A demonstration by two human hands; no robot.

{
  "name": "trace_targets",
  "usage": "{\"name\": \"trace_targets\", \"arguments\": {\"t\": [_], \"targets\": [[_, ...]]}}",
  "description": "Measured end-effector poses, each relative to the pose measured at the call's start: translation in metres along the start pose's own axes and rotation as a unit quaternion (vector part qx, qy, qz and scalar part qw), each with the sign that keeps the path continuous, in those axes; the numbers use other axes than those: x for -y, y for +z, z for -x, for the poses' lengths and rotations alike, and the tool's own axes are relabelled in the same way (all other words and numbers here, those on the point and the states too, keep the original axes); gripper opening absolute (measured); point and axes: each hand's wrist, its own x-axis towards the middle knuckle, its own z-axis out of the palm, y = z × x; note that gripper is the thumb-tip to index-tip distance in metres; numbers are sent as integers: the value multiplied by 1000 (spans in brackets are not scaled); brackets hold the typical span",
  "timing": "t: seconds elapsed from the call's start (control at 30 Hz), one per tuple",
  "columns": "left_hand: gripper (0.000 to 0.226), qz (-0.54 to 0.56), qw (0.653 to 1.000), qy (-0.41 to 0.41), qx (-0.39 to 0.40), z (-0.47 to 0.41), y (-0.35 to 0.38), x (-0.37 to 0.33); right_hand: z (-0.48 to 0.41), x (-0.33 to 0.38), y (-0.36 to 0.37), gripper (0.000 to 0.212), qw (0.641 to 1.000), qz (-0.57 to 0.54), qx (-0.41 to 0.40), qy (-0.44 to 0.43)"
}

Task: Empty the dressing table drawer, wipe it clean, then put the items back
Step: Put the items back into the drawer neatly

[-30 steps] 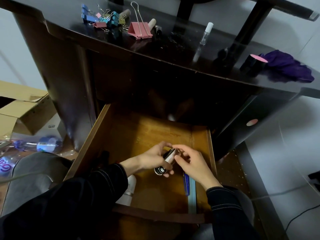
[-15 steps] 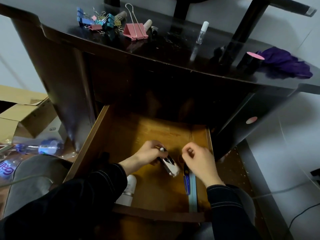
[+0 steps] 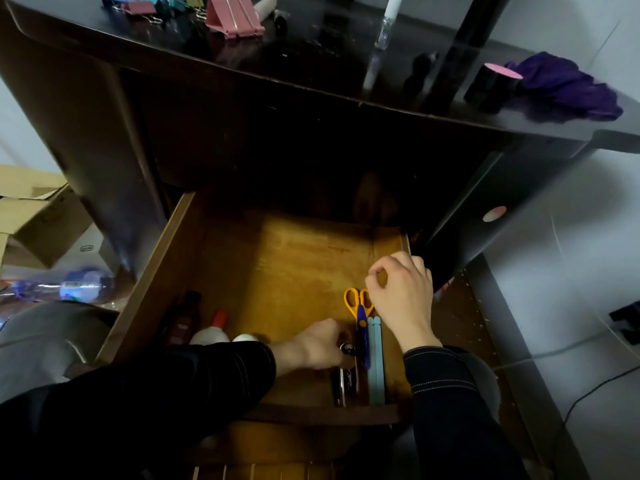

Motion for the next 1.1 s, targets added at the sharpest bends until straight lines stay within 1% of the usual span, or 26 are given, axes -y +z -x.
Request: {"name": "trace_targets", "arguments": {"t": [0.07,0.17,0.4,0.63,0.8,0.97,1.1], "targets": [[46,0,1000,-13,-17,-3,4,1,0,0,-1,11,1000,-5,2,2],[50,-40,998,-10,-42,-5,9,2,1,1,-1,11,1000,-14,-1,3],[44,-65,995,3,-71,-10,14,0,2,3,-2,11,1000,-17,-2,6],[39,-76,995,3,-71,-10,15,-1,2,3,-3,11,1000,-19,2,6],[44,-83,994,2,-70,-9,14,-1,3,3,-3,11,1000,-17,0,4],[53,-62,996,-12,-62,-7,11,-1,3,2,-2,10,1000,-21,1,8],[49,-54,997,-24,-47,-4,9,-2,2,3,-2,11,1000,-22,3,8]]}}
